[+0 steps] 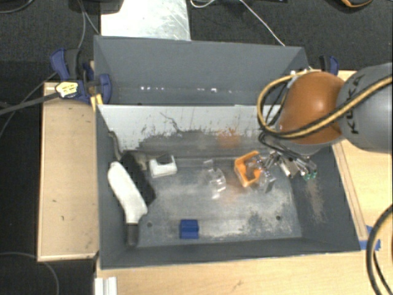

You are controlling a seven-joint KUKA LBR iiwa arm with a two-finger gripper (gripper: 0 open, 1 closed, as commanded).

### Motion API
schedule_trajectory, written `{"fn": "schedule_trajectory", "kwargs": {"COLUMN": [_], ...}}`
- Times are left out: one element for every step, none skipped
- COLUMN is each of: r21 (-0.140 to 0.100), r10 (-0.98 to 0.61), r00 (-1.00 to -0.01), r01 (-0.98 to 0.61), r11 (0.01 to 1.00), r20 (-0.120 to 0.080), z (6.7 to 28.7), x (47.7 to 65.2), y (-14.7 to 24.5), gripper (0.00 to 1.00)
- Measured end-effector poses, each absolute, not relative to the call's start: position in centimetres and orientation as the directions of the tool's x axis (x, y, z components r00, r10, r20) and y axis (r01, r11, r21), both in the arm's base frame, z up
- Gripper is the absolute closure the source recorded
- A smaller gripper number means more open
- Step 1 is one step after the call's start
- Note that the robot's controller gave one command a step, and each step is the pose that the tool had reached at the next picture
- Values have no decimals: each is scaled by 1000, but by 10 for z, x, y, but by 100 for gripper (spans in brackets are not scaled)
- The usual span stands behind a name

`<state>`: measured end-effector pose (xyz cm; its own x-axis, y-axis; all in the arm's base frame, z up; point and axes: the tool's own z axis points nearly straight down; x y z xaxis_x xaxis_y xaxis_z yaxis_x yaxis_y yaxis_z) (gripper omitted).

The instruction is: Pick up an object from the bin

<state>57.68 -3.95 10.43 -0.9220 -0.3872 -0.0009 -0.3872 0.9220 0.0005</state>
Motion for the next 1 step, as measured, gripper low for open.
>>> {"fn": "schedule_trajectory", "kwargs": {"r21": [-3], "r10": [-387], "r00": [-922], "r01": [-387], "r11": [922], "r20": [-10], "z": [133], "x": [579], "y": [-39], "gripper": [100]}}
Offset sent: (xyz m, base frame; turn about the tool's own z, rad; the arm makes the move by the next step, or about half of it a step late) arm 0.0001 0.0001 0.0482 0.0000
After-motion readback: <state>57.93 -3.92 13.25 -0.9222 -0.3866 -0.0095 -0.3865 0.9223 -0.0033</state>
